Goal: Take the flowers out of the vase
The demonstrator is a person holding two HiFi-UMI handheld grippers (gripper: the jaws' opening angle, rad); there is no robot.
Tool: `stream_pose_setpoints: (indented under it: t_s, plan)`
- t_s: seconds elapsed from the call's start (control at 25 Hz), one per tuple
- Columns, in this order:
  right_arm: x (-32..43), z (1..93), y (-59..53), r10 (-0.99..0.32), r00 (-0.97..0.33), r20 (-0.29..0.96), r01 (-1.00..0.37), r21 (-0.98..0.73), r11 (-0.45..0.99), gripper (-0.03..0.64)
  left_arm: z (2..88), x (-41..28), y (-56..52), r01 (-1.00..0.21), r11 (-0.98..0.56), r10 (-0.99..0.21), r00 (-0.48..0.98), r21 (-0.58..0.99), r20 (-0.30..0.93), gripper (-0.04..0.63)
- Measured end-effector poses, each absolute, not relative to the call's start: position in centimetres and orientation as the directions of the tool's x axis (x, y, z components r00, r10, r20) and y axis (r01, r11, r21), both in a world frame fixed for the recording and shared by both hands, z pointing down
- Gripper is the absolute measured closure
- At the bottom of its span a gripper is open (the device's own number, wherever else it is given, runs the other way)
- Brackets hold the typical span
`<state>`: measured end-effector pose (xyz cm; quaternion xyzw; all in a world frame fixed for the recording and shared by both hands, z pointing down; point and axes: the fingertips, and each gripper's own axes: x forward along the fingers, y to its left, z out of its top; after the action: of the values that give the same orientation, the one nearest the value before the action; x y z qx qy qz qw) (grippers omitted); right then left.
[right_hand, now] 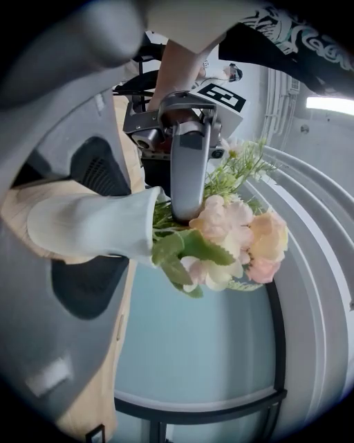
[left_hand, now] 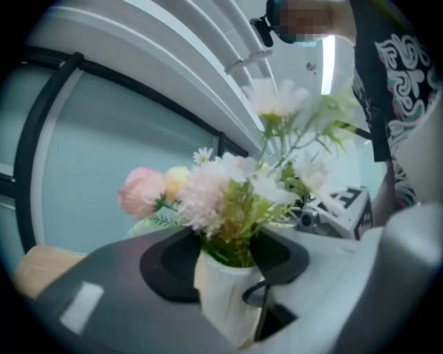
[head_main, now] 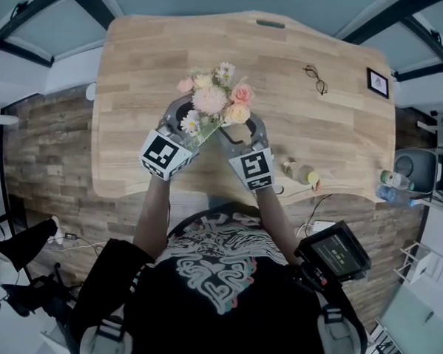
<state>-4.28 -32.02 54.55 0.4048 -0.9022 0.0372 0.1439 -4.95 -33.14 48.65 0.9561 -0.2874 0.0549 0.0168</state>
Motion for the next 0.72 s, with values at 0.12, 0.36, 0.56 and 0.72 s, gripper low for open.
stream_pose_setpoints:
  t_s: [0.12, 0.36, 0.56, 0.72]
  plan:
    - [-4.3, 54.6, -32.1, -0.719, -0.632, 0.287, -0.740, 0.049, 0.670, 0.350, 48.7, -4.8, -32.9, -0.540, -0.840, -0.542, 0.830, -0.052, 0.133, 0.470]
    - [-4.2, 54.6, -32.1, -0.720, -0.637, 0.276, -0.741, 0.041, 0.671, 0.350, 48.6, -4.4, -32.3, -0.553, -0.832, -0.553, 0.822, -0.040, 0.134, 0.532]
    - [-4.0, 54.6, -32.2, -0.718, -0.641, 0.272, -0.740, 0.032, 0.672, 0.350, 48.4, -4.2, -32.2, -0.550, -0.834, -0.551, 0.826, -0.046, 0.118, 0.540]
    - [-4.1, 54.6, -32.1, -0.718, -0.641, 0.271, -0.739, 0.033, 0.673, 0.350, 47.5, -4.4, -32.2, -0.586, -0.809, -0.581, 0.807, 0.029, 0.109, 0.543]
